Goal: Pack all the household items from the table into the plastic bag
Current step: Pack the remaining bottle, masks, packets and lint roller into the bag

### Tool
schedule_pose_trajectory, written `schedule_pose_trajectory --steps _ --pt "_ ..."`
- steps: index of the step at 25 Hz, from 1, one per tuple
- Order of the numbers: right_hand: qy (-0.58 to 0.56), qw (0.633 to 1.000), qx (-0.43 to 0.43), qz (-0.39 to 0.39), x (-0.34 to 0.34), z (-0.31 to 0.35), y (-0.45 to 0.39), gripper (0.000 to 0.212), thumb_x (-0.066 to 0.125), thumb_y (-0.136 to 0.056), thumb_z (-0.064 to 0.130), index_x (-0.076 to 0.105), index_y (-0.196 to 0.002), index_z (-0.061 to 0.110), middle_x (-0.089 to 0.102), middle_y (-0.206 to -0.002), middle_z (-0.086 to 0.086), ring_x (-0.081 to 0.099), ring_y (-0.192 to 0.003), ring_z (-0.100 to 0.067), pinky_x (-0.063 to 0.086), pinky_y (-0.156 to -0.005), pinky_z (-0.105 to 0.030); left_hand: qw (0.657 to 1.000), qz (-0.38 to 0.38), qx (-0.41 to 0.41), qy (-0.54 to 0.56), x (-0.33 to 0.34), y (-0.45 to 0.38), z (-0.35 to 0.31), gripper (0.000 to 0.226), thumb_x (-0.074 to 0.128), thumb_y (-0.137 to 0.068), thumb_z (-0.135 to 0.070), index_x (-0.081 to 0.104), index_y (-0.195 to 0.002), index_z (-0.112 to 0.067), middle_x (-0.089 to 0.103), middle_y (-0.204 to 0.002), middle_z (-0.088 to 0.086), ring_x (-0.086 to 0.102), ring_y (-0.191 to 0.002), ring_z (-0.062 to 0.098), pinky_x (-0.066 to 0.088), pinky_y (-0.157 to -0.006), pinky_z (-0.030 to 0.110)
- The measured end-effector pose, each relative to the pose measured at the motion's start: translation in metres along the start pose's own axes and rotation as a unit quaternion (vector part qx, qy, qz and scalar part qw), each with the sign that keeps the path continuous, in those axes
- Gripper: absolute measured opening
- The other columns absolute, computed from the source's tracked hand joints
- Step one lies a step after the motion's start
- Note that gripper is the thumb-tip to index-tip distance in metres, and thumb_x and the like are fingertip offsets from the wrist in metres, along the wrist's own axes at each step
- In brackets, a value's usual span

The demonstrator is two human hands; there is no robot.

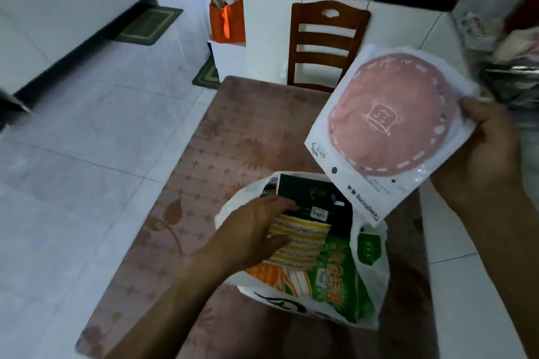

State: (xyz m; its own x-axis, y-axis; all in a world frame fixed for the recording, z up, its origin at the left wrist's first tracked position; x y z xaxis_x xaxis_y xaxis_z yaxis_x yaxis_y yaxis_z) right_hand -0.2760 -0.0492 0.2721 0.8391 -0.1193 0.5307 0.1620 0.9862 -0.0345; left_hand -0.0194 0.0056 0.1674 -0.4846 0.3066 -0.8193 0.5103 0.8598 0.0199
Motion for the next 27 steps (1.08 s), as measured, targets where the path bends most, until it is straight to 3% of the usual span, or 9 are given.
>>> schedule_pose_trajectory --steps 3,5,9,13,16,19,23,25,27 --pt "0.040 0.999 0.016 0.007 0.001 0.008 0.013 0.048 0.039 -0.094 0.020 0.037 -0.139 0.004 0.048 -0.129 -0.014 0.054 -0.116 -0.026 0.051 -0.096 -0.036 0.985 -0.158 -0.004 -0.072 -0.013 0.016 -0.001 0.038 0.072 -0.078 -0.023 0.063 -0.115 -0.019 0.065 -0.119 0.001 0.057 -0.106 0.020 0.052 -0.087 0.036" --pt "0.049 0.998 0.035 -0.012 -0.003 0.008 0.027 0.054 0.038 -0.096 0.023 0.035 -0.145 -0.001 0.055 -0.124 -0.012 0.059 -0.110 -0.024 0.054 -0.091 -0.035 0.978 -0.176 0.004 -0.112 -0.014 0.014 -0.002 0.038 0.070 -0.077 -0.024 0.063 -0.114 -0.020 0.065 -0.117 0.002 0.056 -0.105 0.022 0.052 -0.085 0.039" --pt "0.030 0.988 0.136 -0.064 -0.007 -0.016 0.073 0.039 0.043 -0.094 0.028 0.069 -0.118 0.011 0.072 -0.105 -0.009 0.069 -0.094 -0.024 0.059 -0.074 -0.038 0.981 -0.047 0.010 -0.186 0.002 -0.030 0.003 0.058 0.065 -0.080 -0.044 0.053 -0.134 -0.026 0.051 -0.139 0.004 0.042 -0.129 0.029 0.034 -0.104 0.047" --pt "0.010 0.936 0.302 -0.179 -0.032 -0.084 0.153 0.050 0.064 -0.070 0.035 0.071 -0.115 0.013 0.070 -0.115 -0.020 0.063 -0.110 -0.039 0.048 -0.095 -0.054 0.967 0.088 0.026 -0.236 0.026 -0.075 0.015 0.090 0.067 -0.073 -0.060 0.026 -0.148 -0.033 0.042 -0.147 0.000 0.038 -0.133 0.027 0.030 -0.108 0.048" --pt "0.027 0.885 0.357 -0.297 -0.052 -0.122 0.203 0.033 0.059 -0.084 0.019 0.069 -0.111 0.004 0.066 -0.112 -0.027 0.060 -0.106 -0.042 0.047 -0.091 -0.053 0.950 0.131 0.044 -0.280 0.040 -0.091 0.019 0.105 0.073 -0.063 -0.065 0.021 -0.147 -0.031 0.047 -0.140 0.001 0.045 -0.123 0.025 0.037 -0.101 0.043" --pt "0.013 0.868 0.341 -0.361 -0.068 -0.138 0.220 0.030 0.048 -0.096 0.015 0.063 -0.117 0.000 0.062 -0.120 -0.027 0.058 -0.110 -0.043 0.048 -0.089 -0.053 0.983 0.096 0.038 -0.153 0.031 -0.098 0.025 0.090 0.081 -0.059 -0.050 0.038 -0.136 -0.032 0.056 -0.127 -0.003 0.050 -0.111 0.017 0.038 -0.085 0.027" --pt "-0.071 0.871 0.255 -0.413 -0.087 -0.133 0.216 0.027 0.043 -0.099 0.018 0.066 -0.109 0.006 0.070 -0.098 -0.017 0.068 -0.079 -0.028 0.059 -0.057 -0.035 0.993 0.111 0.030 -0.027 0.024 -0.099 0.035 0.081 0.083 -0.057 -0.039 0.046 -0.129 -0.034 0.057 -0.117 -0.011 0.048 -0.101 0.006 0.037 -0.075 0.015" --pt "-0.124 0.875 0.220 -0.413 -0.091 -0.133 0.211 0.028 0.041 -0.101 0.019 0.068 -0.100 0.010 0.074 -0.086 -0.011 0.073 -0.067 -0.021 0.059 -0.049 -0.030 0.992 0.123 0.002 0.037 0.023 -0.097 0.038 0.077 0.081 -0.058 -0.040 0.048 -0.126 -0.037 0.058 -0.115 -0.014 0.055 -0.100 0.005 0.044 -0.076 0.014" --pt "-0.120 0.887 0.220 -0.389 -0.087 -0.142 0.210 0.028 0.042 -0.101 0.021 0.070 -0.101 0.015 0.076 -0.088 -0.008 0.074 -0.068 -0.019 0.058 -0.048 -0.031 0.989 0.125 -0.018 0.082 0.019 -0.097 0.038 0.071 0.077 -0.057 -0.047 0.050 -0.122 -0.039 0.061 -0.111 -0.015 0.059 -0.097 0.003 0.051 -0.077 0.019"
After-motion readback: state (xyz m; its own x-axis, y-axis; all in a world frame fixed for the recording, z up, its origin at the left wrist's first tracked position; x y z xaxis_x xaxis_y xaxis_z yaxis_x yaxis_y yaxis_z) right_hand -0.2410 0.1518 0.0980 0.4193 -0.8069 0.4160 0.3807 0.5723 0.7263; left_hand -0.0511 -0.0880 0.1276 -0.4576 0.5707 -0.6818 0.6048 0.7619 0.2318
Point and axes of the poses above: each hand's wrist, its own y-axis away from the middle knuckle, its own x-axis out of the palm, z = x × y, the point moved 7 cm from there along -y, towards the middle knuckle
